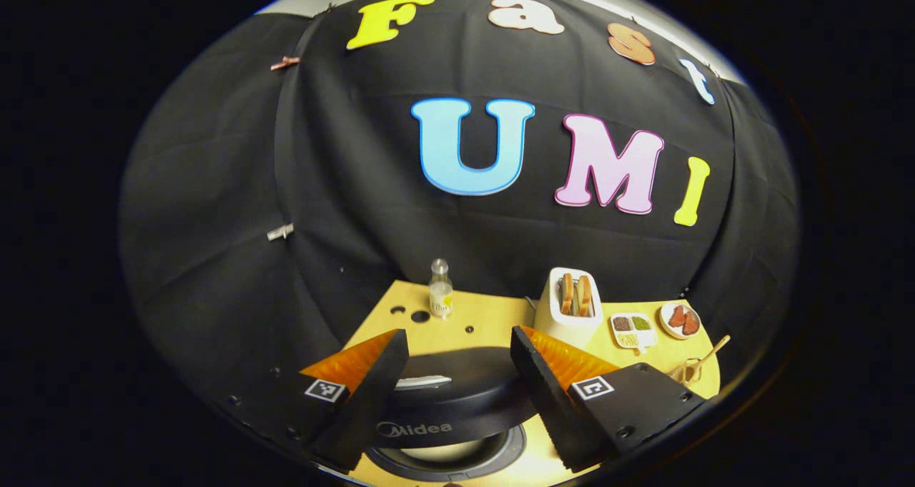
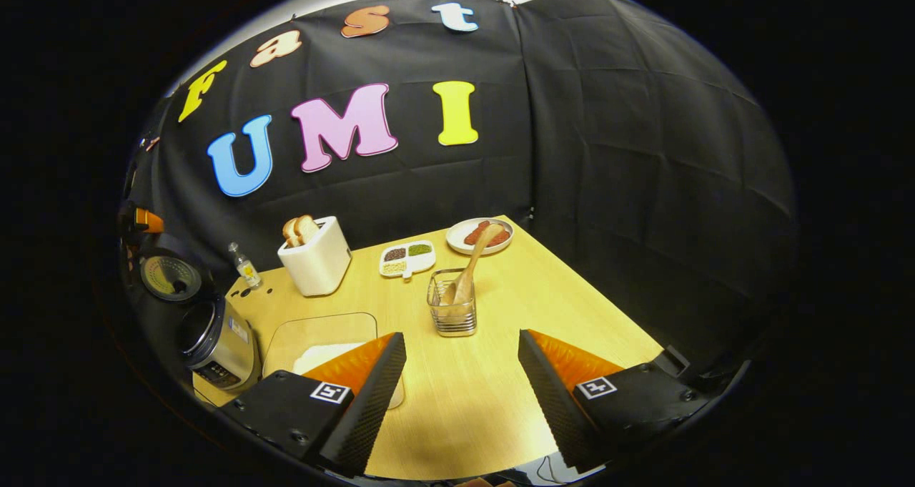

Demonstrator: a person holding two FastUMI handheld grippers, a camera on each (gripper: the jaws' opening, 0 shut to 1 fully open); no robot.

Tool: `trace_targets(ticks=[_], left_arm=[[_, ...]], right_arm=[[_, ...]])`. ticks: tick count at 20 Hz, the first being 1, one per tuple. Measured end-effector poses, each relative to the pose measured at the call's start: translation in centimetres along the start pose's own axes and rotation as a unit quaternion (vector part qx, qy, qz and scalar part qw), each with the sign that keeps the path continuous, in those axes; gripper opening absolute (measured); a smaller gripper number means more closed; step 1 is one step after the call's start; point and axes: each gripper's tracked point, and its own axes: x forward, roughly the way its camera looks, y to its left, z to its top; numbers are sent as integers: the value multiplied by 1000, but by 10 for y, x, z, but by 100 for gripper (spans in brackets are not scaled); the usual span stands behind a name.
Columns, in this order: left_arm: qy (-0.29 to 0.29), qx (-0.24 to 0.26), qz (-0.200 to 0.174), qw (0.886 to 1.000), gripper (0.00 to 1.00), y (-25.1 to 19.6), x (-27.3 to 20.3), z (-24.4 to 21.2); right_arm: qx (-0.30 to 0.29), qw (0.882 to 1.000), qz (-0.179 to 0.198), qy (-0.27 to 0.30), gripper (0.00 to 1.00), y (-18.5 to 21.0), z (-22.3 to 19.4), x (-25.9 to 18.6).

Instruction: Close the left gripper, press the button to open the rice cooker; take a wooden spoon from the chopstick holder with the right hand, scoop a spoonful of rice and pour it into the rice cooker, then put the wooden spoon back into the chopstick holder.

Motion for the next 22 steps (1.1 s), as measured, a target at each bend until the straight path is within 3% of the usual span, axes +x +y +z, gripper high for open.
trace_targets(ticks=[4,5,7,15,22], left_arm=[[29,-29,23,999,98,8,-5,-54],[34,-22,25,999,100,5,-7,-66],[35,-4,34,999,94,3,-8,-86],[65,-2,66,996,94,3,2,-158],[43,-4,75,996,96,4,5,-167]], right_arm=[[-5,999,31,15,99,14,-7,12],[-5,999,37,18,99,16,-7,15],[-6,999,47,26,99,18,-9,20],[-20,997,64,33,99,13,-10,29],[-24,997,68,37,98,3,-7,35]])
